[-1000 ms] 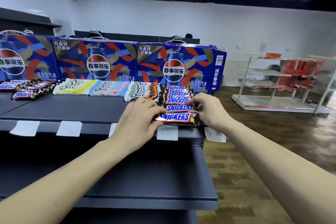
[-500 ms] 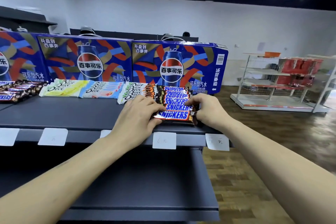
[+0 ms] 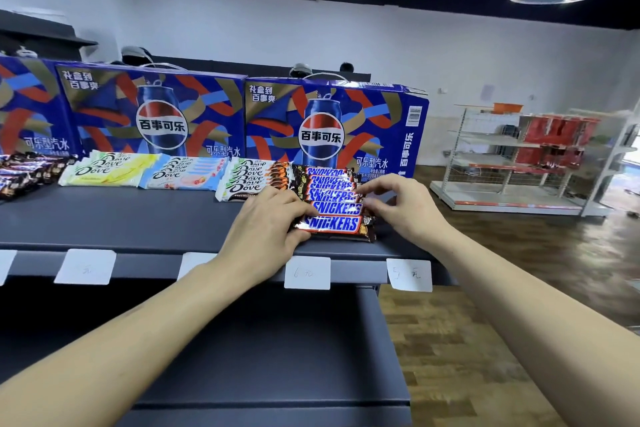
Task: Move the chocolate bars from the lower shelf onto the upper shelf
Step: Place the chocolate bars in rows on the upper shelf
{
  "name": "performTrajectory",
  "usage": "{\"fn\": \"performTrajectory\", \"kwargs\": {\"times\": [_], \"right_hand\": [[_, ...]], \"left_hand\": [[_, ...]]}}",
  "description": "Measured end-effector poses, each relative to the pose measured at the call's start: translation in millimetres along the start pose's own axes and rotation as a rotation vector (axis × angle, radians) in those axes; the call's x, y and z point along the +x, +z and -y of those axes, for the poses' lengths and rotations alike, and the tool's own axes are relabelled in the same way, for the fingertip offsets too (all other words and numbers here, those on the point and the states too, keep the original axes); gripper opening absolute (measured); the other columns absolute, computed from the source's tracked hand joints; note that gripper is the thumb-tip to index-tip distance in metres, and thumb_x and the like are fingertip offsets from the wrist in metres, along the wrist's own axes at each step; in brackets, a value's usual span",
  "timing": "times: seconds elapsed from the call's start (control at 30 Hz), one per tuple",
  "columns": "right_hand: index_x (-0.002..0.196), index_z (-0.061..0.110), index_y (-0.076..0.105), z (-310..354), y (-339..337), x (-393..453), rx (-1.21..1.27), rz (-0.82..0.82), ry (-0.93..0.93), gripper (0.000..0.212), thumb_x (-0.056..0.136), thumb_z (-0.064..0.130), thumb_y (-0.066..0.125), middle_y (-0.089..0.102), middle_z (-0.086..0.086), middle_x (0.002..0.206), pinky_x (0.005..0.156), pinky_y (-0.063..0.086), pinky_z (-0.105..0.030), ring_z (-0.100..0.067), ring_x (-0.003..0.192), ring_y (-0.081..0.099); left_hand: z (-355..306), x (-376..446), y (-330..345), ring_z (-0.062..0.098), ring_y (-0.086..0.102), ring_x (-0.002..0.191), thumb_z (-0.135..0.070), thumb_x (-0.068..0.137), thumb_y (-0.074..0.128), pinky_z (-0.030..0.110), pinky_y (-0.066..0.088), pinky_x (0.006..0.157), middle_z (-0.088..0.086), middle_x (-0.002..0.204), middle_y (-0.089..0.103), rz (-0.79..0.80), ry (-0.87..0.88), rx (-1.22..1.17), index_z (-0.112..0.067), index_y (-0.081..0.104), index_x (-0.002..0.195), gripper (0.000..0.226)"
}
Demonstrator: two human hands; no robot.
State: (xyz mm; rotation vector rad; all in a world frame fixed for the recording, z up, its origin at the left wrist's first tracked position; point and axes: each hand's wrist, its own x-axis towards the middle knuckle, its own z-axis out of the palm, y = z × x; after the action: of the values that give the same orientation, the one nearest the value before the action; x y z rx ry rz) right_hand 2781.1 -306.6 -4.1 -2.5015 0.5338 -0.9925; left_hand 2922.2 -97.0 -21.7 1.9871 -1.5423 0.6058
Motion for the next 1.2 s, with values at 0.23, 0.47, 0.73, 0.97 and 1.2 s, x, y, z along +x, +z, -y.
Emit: {"fn": "performTrajectory", "kwargs": {"times": [0.23,0.47,0.73,0.97,1.2], "right_hand": [[0.102,0.022,0.073,1.7,-1.6,-6.6,0.001,-0.091,0.03,0.014,0.094,0.017,0.063,0.07,0.013,0.099,0.071,0.036,0.002,0.0,0.092,0.059],[0.104,0.025,0.071,23.0,13.6,-15.2,-0.015,-0.115,0.052,0.015,0.092,0.022,0.064,0.067,0.016,0.098,0.074,0.036,0.0,0.01,0.088,0.055],[0.1,0.029,0.071,47.1,25.1,-31.7,-0.105,-0.264,0.072,0.012,0.089,0.031,0.065,0.066,0.017,0.095,0.08,0.046,-0.026,-0.004,0.093,0.059],[0.116,0.026,0.071,104.4,60.7,-58.9,-0.055,-0.147,0.068,0.033,0.087,0.041,0.069,0.07,0.013,0.116,0.096,0.045,-0.025,-0.003,0.111,0.06],[0.131,0.029,0.061,170.4,86.8,-100.6,-0.025,-0.012,0.029,0.047,0.087,0.045,0.068,0.061,0.013,0.132,0.104,0.034,-0.018,-0.002,0.125,0.049]], "left_hand": [[-5.6,15.8,15.2,0.012,0.043,0.1,-0.026,0.082,0.066,0.025,0.038,0.085,-0.014,0.105,0.062,0.044,-0.085,-0.044,-0.03,0.065,0.117,0.035],[3.9,21.4,20.3,0.017,0.045,0.108,-0.027,0.08,0.068,0.036,0.042,0.094,-0.01,0.113,0.062,0.032,-0.057,-0.074,-0.028,0.062,0.123,0.043],[24.5,5.2,-0.1,0.012,0.043,0.112,-0.034,0.084,0.069,0.023,0.033,0.084,-0.011,0.114,0.057,-0.031,0.026,-0.175,-0.029,0.062,0.122,0.039],[49.5,-33.5,-35.5,0.013,0.051,0.115,-0.04,0.087,0.063,0.032,0.041,0.092,-0.012,0.117,0.061,0.025,-0.017,-0.148,-0.03,0.063,0.118,0.033],[83.1,-106.9,-99.2,0.01,0.049,0.12,-0.044,0.087,0.062,0.03,0.037,0.099,-0.011,0.128,0.058,0.046,-0.054,-0.041,-0.028,0.062,0.124,0.04]]}}
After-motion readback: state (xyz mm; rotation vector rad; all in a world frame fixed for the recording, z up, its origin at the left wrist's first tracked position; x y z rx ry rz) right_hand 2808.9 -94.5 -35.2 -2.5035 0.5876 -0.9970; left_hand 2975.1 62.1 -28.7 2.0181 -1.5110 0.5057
